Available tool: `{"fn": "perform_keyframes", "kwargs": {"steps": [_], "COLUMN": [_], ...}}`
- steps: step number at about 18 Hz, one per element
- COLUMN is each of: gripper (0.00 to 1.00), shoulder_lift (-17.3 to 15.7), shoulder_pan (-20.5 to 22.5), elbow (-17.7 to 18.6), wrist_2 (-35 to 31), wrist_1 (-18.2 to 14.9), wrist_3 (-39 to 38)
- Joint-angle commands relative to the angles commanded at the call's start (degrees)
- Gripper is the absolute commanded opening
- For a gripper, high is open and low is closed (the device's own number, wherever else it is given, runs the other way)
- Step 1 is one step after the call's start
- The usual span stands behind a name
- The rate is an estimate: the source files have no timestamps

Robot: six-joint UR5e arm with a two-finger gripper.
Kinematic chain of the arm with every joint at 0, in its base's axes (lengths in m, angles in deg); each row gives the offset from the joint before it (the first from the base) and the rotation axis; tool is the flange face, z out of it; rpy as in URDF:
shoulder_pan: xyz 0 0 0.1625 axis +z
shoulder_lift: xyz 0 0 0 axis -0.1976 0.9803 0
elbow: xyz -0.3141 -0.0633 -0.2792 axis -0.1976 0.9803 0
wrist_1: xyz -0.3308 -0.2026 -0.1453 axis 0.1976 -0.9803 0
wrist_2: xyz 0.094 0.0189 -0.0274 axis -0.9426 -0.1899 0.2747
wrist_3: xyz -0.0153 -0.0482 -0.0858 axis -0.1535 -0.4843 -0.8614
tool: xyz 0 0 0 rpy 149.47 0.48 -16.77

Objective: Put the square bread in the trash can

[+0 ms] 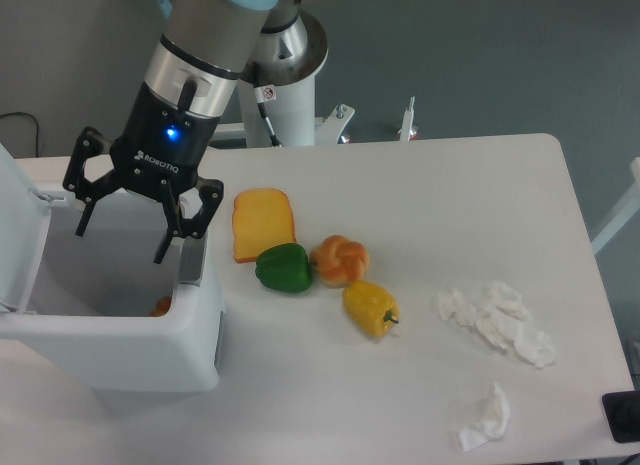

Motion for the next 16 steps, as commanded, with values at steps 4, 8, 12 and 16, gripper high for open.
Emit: {"fn": "perform_keyframes", "kwargs": {"steps": [4,8,12,16], "gripper": [1.0,1.0,1.0,1.0], "shoulder_lift": [1.7,1.7,1.5,1.8], "shoulder_pan": [0.4,3.1,5.4,5.7], "elbow": [-2.1,-2.2,-2.3,-1.9], "wrist_2": [-3.3,-3.4,-3.5,-7.9], "wrist_1": [0.0,0.0,0.0,0.0], "wrist_3": [2.3,7.9,12.4,20.2]}}
